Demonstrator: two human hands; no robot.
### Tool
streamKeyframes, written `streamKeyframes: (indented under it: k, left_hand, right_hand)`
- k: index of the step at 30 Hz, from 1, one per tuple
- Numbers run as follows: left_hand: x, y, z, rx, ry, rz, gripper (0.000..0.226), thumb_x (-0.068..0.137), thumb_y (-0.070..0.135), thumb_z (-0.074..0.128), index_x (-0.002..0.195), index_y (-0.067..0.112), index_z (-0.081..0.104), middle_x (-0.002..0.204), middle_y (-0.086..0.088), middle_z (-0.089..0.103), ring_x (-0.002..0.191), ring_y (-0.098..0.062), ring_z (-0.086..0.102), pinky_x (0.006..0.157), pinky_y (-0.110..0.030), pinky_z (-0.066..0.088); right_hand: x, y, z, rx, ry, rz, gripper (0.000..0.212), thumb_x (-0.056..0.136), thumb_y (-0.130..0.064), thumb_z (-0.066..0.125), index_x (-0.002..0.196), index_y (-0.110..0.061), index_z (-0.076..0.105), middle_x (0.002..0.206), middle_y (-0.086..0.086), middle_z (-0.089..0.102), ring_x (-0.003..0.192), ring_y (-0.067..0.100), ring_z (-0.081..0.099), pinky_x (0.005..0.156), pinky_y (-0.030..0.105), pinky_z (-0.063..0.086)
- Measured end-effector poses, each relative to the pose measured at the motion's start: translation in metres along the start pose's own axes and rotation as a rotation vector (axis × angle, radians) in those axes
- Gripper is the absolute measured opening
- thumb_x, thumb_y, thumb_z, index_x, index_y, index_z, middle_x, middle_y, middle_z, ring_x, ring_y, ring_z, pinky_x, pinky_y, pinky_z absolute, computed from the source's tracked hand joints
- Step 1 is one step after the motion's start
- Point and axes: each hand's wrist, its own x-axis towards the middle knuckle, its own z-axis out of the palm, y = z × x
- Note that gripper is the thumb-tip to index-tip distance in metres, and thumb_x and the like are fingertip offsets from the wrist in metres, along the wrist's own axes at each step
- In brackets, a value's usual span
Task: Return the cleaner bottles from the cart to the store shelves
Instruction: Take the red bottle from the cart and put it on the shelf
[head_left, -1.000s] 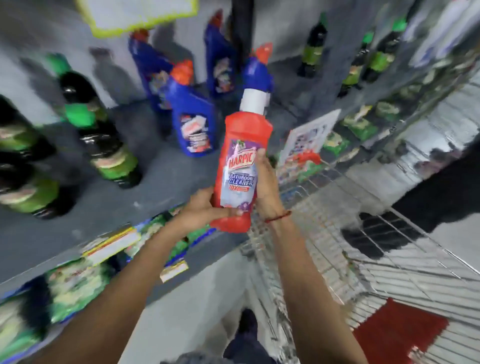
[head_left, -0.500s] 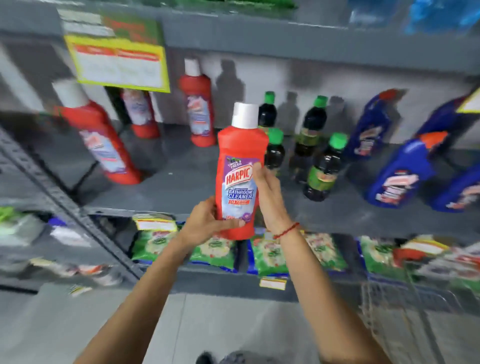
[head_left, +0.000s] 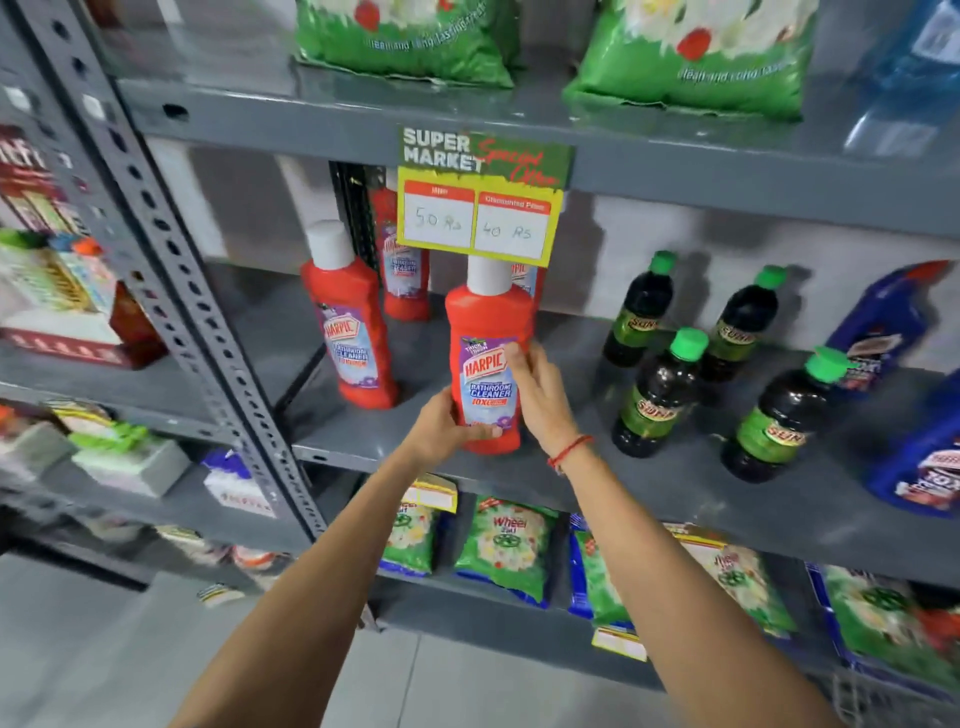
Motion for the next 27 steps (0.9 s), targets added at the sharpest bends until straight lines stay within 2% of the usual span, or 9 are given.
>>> streamKeyframes:
  k: [2,5,7,10,13,16,20,24,27]
  left_hand:
    - [0.005,-0.007,-0.003,0.015,0.010,0.003,0.062,0.059,0.008,0.084,0.115,0.004,0.057,0.117,-0.017,0.067,0.100,-0.024,0.065,0.095,-0.041,0.051]
    - [0.013,-0.016,-0.001,0.063,0.034,0.031,0.059,0.061,0.009,0.084,0.112,0.011,0.055,0.115,-0.011,0.067,0.101,-0.022,0.064,0.094,-0.039,0.051]
    - [0.014,-0.018,0.001,0.089,0.042,0.052,0.059,0.062,0.012,0.084,0.113,0.016,0.055,0.112,-0.006,0.067,0.099,-0.017,0.064,0.092,-0.033,0.051]
    - [0.010,-0.025,-0.001,0.175,0.052,0.072,0.061,0.064,0.016,0.084,0.118,0.010,0.056,0.112,-0.003,0.066,0.101,-0.016,0.063,0.092,-0.029,0.049]
    - [0.004,-0.036,-0.009,0.270,0.064,0.100,0.059,0.066,0.017,0.082,0.119,0.006,0.058,0.113,0.001,0.065,0.103,-0.011,0.061,0.088,-0.010,0.046]
    - [0.005,-0.037,-0.014,0.329,0.049,0.130,0.053,0.067,0.016,0.081,0.115,0.005,0.062,0.108,0.003,0.065,0.101,-0.010,0.061,0.079,0.004,0.040]
    - [0.015,-0.035,-0.017,0.385,0.012,0.136,0.048,0.068,0.018,0.080,0.112,0.005,0.065,0.112,-0.004,0.069,0.101,-0.009,0.061,0.087,-0.006,0.043]
    - [0.025,-0.036,-0.016,0.387,0.045,0.132,0.052,0.070,0.021,0.079,0.117,0.007,0.062,0.117,-0.005,0.068,0.104,-0.008,0.060,0.087,-0.008,0.042]
    - [0.030,-0.034,-0.014,0.410,0.043,0.130,0.054,0.073,0.021,0.077,0.121,0.006,0.059,0.122,-0.009,0.066,0.110,-0.015,0.061,0.092,-0.019,0.042]
  right_hand:
    - [-0.002,0.006,0.000,-0.028,-0.007,0.005,0.023,0.096,-0.025,0.045,0.114,-0.012,0.053,0.102,0.004,0.066,0.087,0.010,0.066,0.080,0.024,0.056]
    - [-0.003,0.015,-0.003,-0.020,-0.002,-0.001,0.020,0.096,-0.021,0.045,0.113,-0.013,0.052,0.103,0.000,0.065,0.085,-0.004,0.065,0.074,0.013,0.053]
    - [-0.003,0.019,-0.007,-0.015,-0.017,0.005,0.018,0.095,-0.021,0.047,0.112,-0.017,0.052,0.105,0.000,0.065,0.089,-0.002,0.065,0.075,0.015,0.053]
    - [-0.004,0.022,-0.011,-0.034,-0.050,0.006,0.018,0.093,-0.023,0.050,0.111,-0.020,0.053,0.107,-0.003,0.065,0.094,0.003,0.065,0.079,0.019,0.055]
    - [-0.006,0.026,-0.014,-0.017,-0.096,0.016,0.020,0.089,-0.022,0.058,0.104,-0.035,0.053,0.105,-0.013,0.064,0.097,-0.001,0.065,0.079,0.017,0.054]
    - [-0.008,0.040,-0.020,-0.132,-0.186,0.093,0.042,0.077,-0.015,0.073,0.110,-0.030,0.051,0.110,-0.011,0.063,0.102,0.005,0.063,0.087,0.022,0.053]
    - [-0.013,0.070,-0.026,-0.311,-0.247,0.201,0.054,0.078,-0.006,0.071,0.126,-0.010,0.047,0.122,0.006,0.060,0.109,0.017,0.059,0.099,0.037,0.050]
    - [-0.008,0.078,-0.025,-0.285,-0.204,0.209,0.052,0.081,-0.004,0.067,0.128,-0.009,0.046,0.120,0.006,0.060,0.104,0.010,0.057,0.079,0.003,0.048]
    - [-0.003,0.082,-0.026,-0.274,-0.172,0.215,0.052,0.082,-0.007,0.067,0.129,-0.010,0.045,0.121,0.005,0.059,0.105,0.010,0.057,0.081,0.006,0.047]
